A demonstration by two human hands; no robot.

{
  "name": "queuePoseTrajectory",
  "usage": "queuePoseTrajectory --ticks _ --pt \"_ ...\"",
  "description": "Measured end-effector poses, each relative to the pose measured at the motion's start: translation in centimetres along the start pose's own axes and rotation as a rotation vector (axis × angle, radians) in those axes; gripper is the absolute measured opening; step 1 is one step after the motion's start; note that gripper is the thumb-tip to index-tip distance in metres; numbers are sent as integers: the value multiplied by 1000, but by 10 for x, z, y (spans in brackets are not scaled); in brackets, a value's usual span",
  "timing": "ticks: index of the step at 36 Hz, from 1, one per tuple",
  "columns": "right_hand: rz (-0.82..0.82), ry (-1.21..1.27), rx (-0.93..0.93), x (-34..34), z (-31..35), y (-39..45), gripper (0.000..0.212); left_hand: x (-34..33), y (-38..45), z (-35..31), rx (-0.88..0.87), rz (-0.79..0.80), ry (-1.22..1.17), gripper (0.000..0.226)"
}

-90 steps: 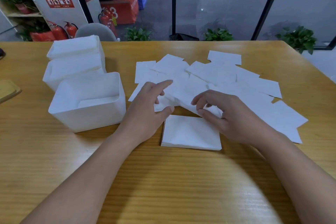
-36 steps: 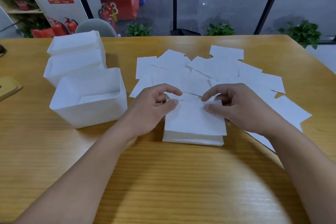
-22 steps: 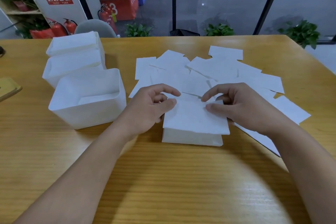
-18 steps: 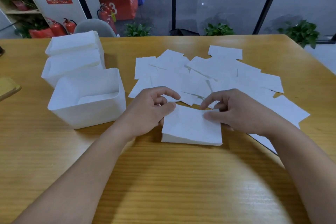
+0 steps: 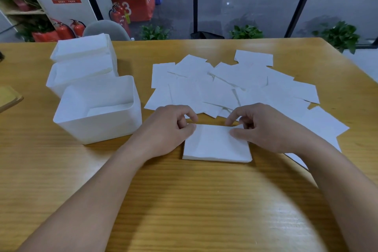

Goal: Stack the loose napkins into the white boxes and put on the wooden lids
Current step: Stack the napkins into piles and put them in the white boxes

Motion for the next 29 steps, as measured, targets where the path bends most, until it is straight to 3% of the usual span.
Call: queuePoseTrajectory --ticks 4,9,13,22,29 --pt "-7 -3 7 0 1 -1 10 1 2 1 6 -18 18 5" --pt "-78 47 7 4 1 -1 13 15 4 13 -2 -236 175 9" --pt "-164 33 28 -1 4 1 11 12 16 21 -59 -221 291 25" --pt "-196 27 74 -16 16 1 6 7 27 19 -83 -236 266 11" --pt "-435 -17 178 -9 28 -1 44 5 19 -9 -177 -268 243 11"
Point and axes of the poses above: each hand's wrist, its own y-axis towards the middle knuckle, its own x-axis out of the back of the hand, z = x × y, the point moved 7 cm from there along y, towards the middle knuckle, and after that the axes turned 14 degrees about -x, right-handed, at the moved point
